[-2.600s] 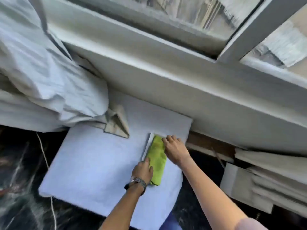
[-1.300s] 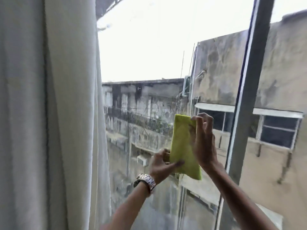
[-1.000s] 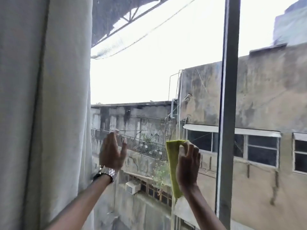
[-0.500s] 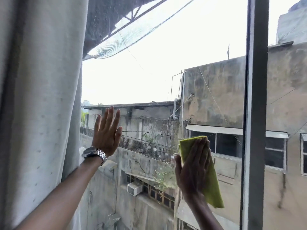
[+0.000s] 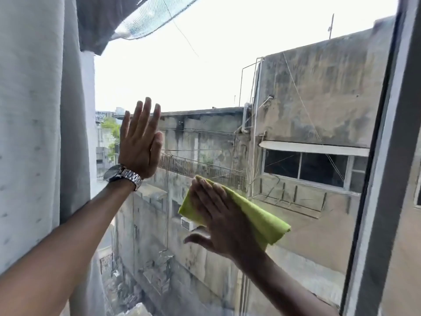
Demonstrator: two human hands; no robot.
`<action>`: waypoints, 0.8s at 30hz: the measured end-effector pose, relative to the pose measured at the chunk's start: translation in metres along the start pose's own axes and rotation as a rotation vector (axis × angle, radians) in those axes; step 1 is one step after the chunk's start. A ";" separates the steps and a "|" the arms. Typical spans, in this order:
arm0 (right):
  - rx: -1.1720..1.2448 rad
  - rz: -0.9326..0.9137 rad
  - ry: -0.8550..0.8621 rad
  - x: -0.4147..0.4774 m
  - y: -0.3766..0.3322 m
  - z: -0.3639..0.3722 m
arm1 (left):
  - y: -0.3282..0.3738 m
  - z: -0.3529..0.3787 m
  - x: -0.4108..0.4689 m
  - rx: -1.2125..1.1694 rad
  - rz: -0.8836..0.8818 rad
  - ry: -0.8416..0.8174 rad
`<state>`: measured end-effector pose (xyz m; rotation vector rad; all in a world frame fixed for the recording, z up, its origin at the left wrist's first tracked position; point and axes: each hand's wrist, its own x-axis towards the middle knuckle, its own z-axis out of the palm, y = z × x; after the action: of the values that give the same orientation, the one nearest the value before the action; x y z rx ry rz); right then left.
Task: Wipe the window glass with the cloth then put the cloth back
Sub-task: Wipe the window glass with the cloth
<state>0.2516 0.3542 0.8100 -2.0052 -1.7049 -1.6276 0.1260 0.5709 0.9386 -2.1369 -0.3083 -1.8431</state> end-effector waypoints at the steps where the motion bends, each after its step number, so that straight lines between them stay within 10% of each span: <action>1: -0.026 -0.019 -0.014 -0.022 0.005 0.003 | 0.002 -0.001 0.000 0.000 0.000 0.004; 10: -0.052 0.403 0.160 0.041 0.077 -0.045 | -0.003 0.004 -0.003 -0.011 0.031 0.049; 18: -0.016 -0.096 -0.064 -0.011 0.034 -0.016 | 0.001 -0.001 -0.002 -0.017 0.022 0.027; 24: -0.059 0.290 0.144 0.014 0.113 -0.054 | 0.002 -0.001 -0.001 -0.026 0.011 0.025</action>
<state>0.2975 0.2864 0.9064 -1.9919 -1.2648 -1.6897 0.1254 0.5691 0.9375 -2.1266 -0.2676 -1.8755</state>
